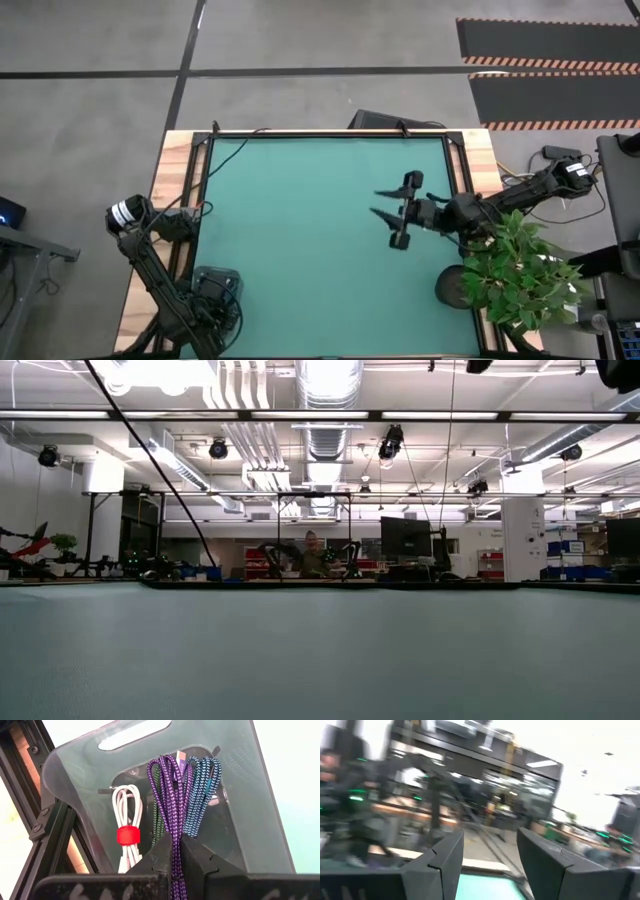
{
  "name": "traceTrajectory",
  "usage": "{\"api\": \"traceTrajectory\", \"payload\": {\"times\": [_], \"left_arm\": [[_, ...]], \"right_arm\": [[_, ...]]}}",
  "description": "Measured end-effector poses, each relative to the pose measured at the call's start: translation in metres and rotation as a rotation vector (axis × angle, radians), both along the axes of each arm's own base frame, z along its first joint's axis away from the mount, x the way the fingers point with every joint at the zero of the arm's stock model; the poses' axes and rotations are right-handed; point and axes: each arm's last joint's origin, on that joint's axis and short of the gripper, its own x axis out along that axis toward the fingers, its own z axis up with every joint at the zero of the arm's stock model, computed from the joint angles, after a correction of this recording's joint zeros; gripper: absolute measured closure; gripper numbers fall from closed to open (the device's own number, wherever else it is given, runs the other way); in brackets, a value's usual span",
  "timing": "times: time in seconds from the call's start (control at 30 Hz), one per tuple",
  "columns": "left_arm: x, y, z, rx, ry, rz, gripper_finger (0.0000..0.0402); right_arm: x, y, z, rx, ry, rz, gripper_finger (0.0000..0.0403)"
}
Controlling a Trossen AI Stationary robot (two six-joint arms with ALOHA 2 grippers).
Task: Pick and place USB-C Cables
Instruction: Put the purple charger cable into the gray bin, then return to Home Position
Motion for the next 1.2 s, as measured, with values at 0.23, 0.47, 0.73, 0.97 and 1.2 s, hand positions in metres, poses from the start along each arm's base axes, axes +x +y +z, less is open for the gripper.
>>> {"api": "traceTrajectory", "payload": {"times": [0.23,0.47,0.73,0.97,1.2], "left_arm": [[0.004,0.003,0.0,-0.001,0.0,0.018,0.0391],[0.007,0.003,0.0,-0.011,-0.006,0.027,0.0391],[0.007,0.003,0.0,-0.011,-0.011,0.051,0.0374],[0.007,0.003,0.0,-0.015,-0.01,0.079,0.0337],[0.006,0.002,0.001,-0.044,0.025,0.089,0.0317]], "right_arm": [[0.002,-0.005,-0.004,0.057,0.029,-0.09,0.0228],[0.001,-0.019,-0.003,0.086,0.038,-0.275,0.0228],[-0.002,-0.012,0.007,0.04,0.024,-0.162,0.0228],[-0.006,-0.013,0.012,0.013,0.05,-0.161,0.0227],[-0.007,-0.013,0.013,-0.009,0.046,-0.167,0.0227]]}}
